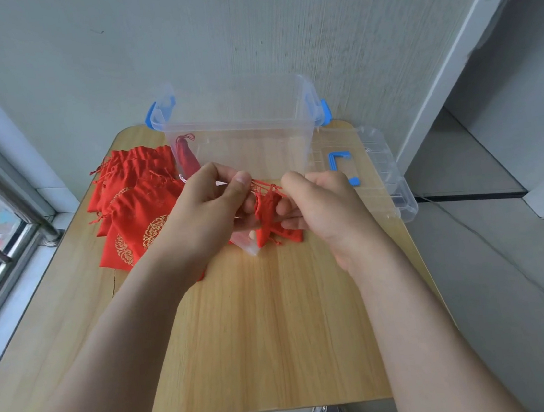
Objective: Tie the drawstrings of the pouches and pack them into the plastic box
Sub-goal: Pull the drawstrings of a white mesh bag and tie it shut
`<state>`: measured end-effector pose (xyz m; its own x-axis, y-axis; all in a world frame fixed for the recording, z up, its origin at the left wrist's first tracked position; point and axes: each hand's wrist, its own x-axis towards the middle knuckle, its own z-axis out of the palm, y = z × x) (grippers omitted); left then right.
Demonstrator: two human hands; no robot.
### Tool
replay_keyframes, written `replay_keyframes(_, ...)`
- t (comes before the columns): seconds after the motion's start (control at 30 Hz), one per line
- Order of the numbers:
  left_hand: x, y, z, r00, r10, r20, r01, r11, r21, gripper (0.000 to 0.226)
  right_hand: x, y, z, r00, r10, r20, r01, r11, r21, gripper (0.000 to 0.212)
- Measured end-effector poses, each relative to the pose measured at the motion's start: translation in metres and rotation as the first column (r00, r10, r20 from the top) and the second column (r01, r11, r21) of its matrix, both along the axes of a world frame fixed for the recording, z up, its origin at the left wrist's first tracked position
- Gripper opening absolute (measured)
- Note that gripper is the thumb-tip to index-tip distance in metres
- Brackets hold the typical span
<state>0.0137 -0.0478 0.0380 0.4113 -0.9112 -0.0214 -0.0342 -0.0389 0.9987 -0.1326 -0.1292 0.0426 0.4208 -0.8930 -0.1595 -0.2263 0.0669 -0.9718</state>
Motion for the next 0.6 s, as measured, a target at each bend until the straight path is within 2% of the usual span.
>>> replay_keyframes(0.07,-0.0012,-0.0009,-0.0002,1.0,0.003,-0.008,-0.002,1.0,0.017,0.016,0.001,0.0001,-0.0008,0.999,-0.03,0.019,0.03,1.0,0.007,0.033)
replay_keyframes(0.2,-0.0011,-0.0004,0.0016,0.999,-0.018,0.033,0.015,0.997,0.071,0.014,0.0009,-0.0002,0.0001,0.97,-0.202,0.138,0.197,0.979,0.049,0.013)
replay_keyframes(0.37,-0.0036,-0.0017,0.0031,0.999,-0.019,-0.042,0.025,0.99,0.142,0.009,0.0037,0.0021,0.0032,0.93,-0.276,0.242,0.244,0.957,0.156,0.01)
replay_keyframes(0.5,-0.0046,-0.0016,0.0056,0.996,-0.038,-0.084,0.051,0.987,0.155,0.01,0.0043,0.0033,0.0031,0.913,-0.313,0.261,0.288,0.949,0.13,0.012)
replay_keyframes(0.6,-0.0045,-0.0016,0.0069,0.994,-0.046,-0.094,0.06,0.986,0.157,0.011,0.0042,0.0042,0.0024,0.917,-0.324,0.235,0.324,0.945,0.038,0.008)
